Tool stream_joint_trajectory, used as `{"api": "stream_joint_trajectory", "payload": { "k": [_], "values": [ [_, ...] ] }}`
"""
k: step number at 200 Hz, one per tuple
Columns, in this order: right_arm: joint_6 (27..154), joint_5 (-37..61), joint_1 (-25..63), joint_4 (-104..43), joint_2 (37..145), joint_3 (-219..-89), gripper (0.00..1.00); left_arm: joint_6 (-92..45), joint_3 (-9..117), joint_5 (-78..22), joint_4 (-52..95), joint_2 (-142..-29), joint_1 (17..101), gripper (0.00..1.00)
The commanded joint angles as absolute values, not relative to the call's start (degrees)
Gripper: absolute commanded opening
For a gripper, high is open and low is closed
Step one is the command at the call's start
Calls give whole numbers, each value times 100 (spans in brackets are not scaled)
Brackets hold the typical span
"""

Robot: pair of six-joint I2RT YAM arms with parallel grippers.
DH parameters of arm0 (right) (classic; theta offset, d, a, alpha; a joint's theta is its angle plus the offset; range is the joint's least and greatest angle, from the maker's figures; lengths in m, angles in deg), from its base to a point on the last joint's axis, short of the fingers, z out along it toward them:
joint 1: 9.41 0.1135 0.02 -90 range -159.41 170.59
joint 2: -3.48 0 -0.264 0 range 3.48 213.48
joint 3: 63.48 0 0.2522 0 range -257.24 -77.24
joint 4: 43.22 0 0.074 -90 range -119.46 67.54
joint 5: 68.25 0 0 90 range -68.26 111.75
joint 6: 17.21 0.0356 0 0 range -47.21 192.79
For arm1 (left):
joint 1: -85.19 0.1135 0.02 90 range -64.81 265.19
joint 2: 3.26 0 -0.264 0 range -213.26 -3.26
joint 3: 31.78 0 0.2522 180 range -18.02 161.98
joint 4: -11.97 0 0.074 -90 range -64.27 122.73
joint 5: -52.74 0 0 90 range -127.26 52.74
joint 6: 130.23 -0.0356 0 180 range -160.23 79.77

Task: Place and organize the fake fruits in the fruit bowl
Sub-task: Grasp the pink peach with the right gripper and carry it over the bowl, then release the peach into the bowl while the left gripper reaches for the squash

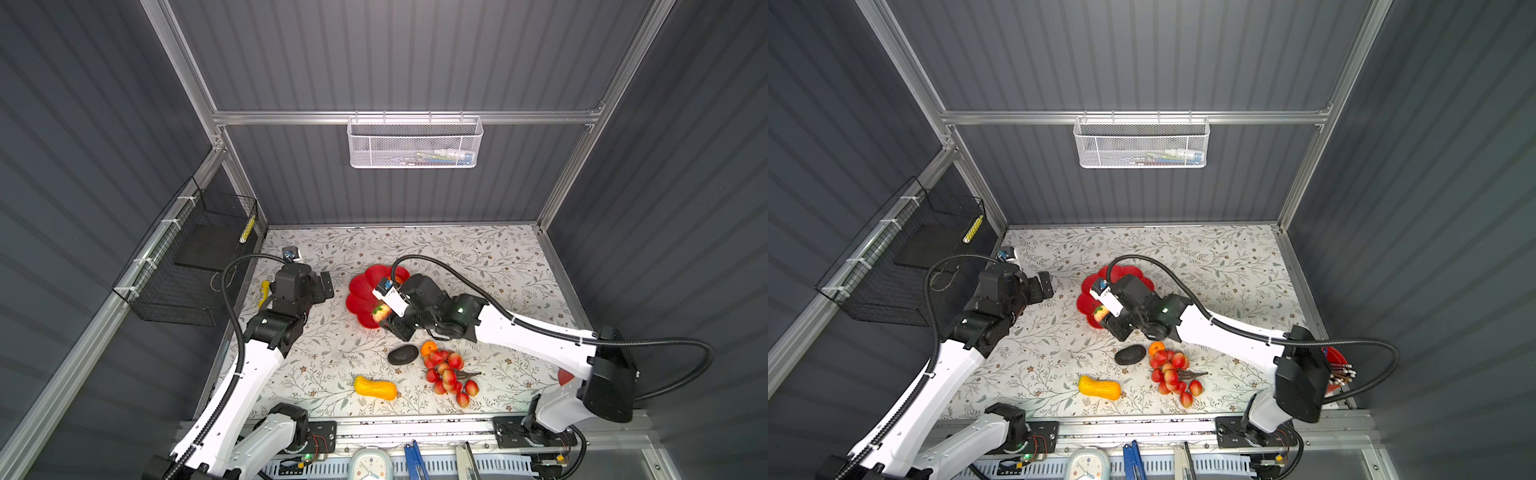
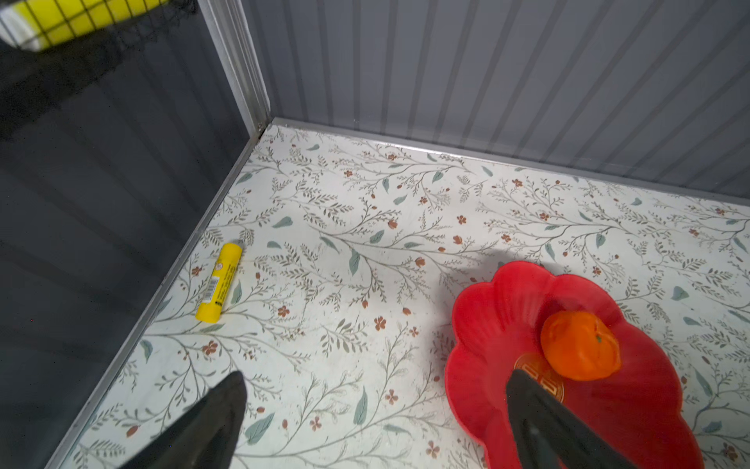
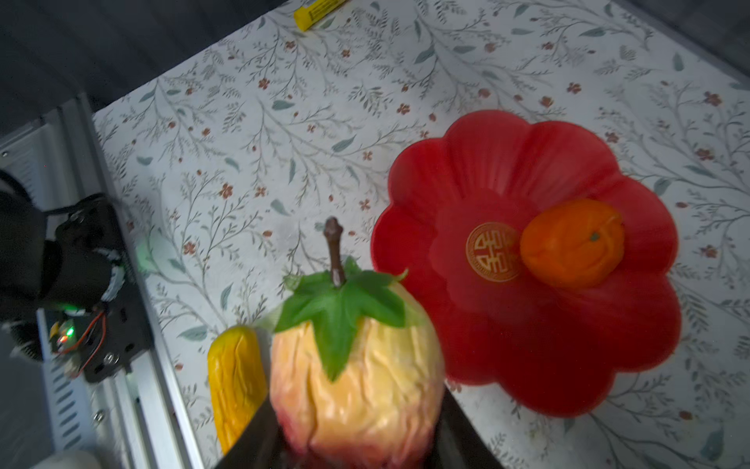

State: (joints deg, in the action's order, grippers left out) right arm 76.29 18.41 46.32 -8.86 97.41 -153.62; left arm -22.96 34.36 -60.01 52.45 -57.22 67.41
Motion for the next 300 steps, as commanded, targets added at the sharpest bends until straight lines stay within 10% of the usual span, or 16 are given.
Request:
{"api": "stream_joint_trajectory", "payload": {
  "k": [1,121,158,300],
  "values": [
    [7934,1790,4373,-584,10648,-16113,31,-1896,3309,-6013,5791,-5441,6779,100],
    [8405,2082,3928,-622,13261,-17851,37,-1236,3200,-5080,7005,-4737,6779,100],
    [8450,2174,3913,-509,13423,-18067,54,-1260,3295,-4712,7277,-4791,6779,99],
    [8531,2884,3447,-1370,8605,-14742,99,-3220,4001,-2786,7205,-6152,5998,84]
  ]
}}
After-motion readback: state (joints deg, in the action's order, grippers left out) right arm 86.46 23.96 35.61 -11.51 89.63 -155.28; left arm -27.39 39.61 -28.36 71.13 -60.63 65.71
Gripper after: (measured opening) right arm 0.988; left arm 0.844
